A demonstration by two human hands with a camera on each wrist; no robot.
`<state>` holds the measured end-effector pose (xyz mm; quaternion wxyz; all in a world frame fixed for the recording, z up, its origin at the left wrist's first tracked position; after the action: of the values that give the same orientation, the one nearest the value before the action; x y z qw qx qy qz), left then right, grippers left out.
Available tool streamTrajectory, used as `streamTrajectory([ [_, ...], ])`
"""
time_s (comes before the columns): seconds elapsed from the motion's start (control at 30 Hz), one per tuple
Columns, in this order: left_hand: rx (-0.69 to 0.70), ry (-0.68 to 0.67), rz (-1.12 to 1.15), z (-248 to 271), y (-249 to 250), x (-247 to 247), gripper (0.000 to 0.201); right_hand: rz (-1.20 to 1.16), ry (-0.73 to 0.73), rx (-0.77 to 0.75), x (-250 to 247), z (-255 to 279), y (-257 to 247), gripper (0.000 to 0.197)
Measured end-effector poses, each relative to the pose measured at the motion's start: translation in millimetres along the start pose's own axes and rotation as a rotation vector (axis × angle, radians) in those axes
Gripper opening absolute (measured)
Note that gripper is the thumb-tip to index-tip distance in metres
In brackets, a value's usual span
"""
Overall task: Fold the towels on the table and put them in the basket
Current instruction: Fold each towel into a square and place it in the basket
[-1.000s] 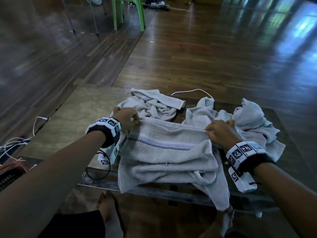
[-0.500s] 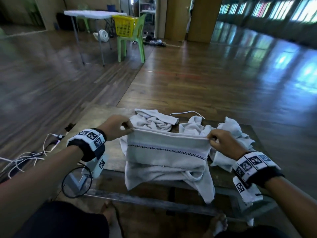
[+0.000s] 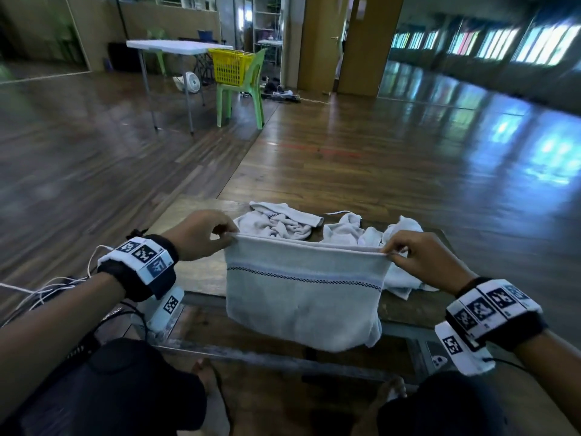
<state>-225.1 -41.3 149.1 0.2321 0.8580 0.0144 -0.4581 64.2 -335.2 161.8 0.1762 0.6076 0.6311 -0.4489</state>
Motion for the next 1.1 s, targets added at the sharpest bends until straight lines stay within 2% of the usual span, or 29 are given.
streamTrajectory([
  [0.07, 0.047, 0.004, -0.018, -1, 6, -10, 0.009, 0.001, 0.012, -0.017, -9, 0, -6, 0.018],
  [0.17, 0.048, 0.022, 0.027, -6, 12, -21, 0.009, 0.018, 0.05, -0.026, -20, -5, -9, 0.027],
  [0.37, -0.036, 0.017, -0.002, -21, 14, -23, 0.012, 0.093, 0.036, 0.015, -27, -17, 0, 0.014],
  [0.57, -0.092, 0.098, -0.059, -54, 17, -8, 0.018, 0.138, 0.001, 0.089, -14, -43, 18, 0.015],
  [0.63, -0.09, 0.151, -0.075, -77, 17, -6, 0.019, 0.161, 0.053, 0.107, -11, -67, 26, 0.019],
  [0.73, -0.069, 0.301, -0.054, -108, 20, -16, 0.016, 0.175, 0.242, 0.103, -20, -102, 32, 0.02],
  [0.8, -0.037, 0.394, -0.024, -118, 21, -28, 0.015, 0.161, 0.377, 0.072, -34, -114, 32, 0.019],
  [0.87, -0.001, 0.428, 0.005, -118, 25, -38, 0.013, 0.116, 0.422, 0.05, -48, -115, 30, 0.015],
  [0.97, -0.03, 0.348, 0.064, -103, 29, -42, 0.009, 0.124, 0.352, 0.007, -57, -99, 23, 0.013],
  [1.1, -0.041, 0.048, 0.117, -57, 21, -25, 0.004, 0.063, 0.047, 0.08, -47, -56, 16, 0.014],
])
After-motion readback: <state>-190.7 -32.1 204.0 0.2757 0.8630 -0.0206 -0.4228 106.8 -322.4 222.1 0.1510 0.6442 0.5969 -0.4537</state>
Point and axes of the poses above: each hand's wrist, its own z-axis away from the middle knuckle, its own x-axis out of the palm, y = z × x, the point moved 1 cm from there along -z, towards the middle knuckle, and after that the axes turned 13 degrees about y, right-handed, at the moved point
